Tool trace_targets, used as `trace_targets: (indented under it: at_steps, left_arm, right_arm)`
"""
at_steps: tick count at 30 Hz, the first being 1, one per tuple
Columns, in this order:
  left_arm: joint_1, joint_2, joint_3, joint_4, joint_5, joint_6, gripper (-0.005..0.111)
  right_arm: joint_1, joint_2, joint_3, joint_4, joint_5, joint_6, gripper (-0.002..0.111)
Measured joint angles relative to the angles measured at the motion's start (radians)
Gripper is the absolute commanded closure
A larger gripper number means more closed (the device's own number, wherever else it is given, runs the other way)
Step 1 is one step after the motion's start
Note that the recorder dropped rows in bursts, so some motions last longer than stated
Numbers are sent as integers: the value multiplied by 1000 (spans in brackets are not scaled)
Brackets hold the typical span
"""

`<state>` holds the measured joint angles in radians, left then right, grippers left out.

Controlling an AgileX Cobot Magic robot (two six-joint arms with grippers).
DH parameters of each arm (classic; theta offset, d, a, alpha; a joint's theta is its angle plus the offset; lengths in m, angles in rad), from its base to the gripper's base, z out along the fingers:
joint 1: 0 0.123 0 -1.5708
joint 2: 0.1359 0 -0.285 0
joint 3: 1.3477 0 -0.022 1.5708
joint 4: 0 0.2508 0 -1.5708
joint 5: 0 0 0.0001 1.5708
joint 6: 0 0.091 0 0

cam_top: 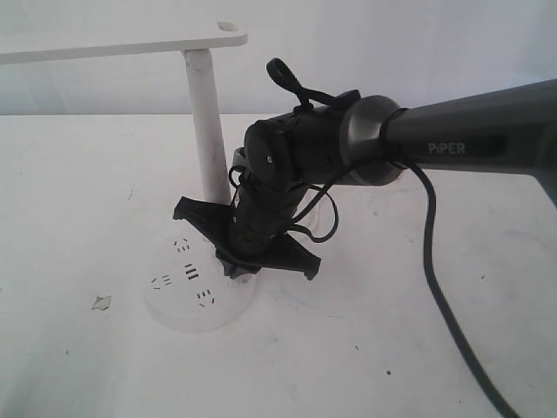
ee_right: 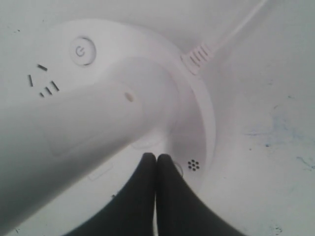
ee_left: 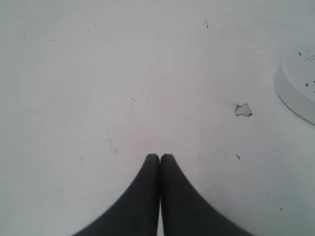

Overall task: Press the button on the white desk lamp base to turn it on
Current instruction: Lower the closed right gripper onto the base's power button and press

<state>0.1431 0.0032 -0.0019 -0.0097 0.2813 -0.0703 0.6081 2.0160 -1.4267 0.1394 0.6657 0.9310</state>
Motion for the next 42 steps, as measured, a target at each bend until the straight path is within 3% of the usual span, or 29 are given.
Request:
trace_targets:
  at_steps: [42]
  left_arm:
    - [0,0,0,0,0,0,107]
  right_arm:
    - [0,0,3,29,-17,0,108]
